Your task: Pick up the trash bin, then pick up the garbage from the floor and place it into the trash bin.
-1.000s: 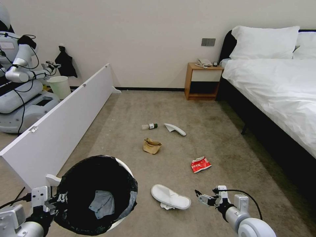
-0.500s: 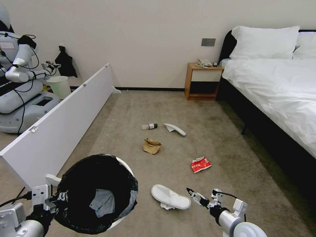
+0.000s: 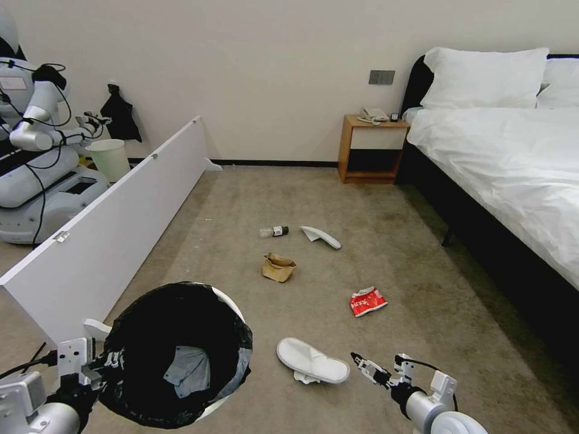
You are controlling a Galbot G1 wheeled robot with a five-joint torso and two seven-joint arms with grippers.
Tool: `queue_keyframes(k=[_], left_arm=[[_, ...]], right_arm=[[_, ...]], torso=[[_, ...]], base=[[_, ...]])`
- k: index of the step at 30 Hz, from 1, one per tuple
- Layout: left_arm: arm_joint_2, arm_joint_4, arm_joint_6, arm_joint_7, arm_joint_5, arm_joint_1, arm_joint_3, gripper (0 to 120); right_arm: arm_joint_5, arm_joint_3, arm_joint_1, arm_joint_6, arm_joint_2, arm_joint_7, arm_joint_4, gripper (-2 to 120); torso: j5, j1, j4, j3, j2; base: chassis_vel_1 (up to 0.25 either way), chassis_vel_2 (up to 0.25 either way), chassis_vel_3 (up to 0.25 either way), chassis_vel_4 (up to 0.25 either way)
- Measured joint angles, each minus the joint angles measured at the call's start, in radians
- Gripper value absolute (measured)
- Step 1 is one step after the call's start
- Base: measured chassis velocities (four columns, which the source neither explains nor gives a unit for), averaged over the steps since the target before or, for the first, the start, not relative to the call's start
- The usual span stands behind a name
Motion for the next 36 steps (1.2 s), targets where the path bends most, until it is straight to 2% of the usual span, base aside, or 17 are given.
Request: queue_keyframes(k=[22,36], left_arm=[[-0.016,-0.002,0.0,-0.005,0.014,0.008,-0.005,3],[-0.021,-0.002,0.0,-0.006,0.016,0.009,-0.005,3]], right_arm=[[-0.014,-0.04,0.173,0.009,0.049,-0.017,-0.278,100],[-0.032,-0.06,0.244,0.008,0.086,-0.021,-0.367,100]], torso=[[0.0001,0.0,0.0001,0.0,0.0],[0.0,0.0,0.0,0.0,0.0]], base=[[0.0,0.0,0.0,0.0],[0.0,0.0,0.0,0.0]])
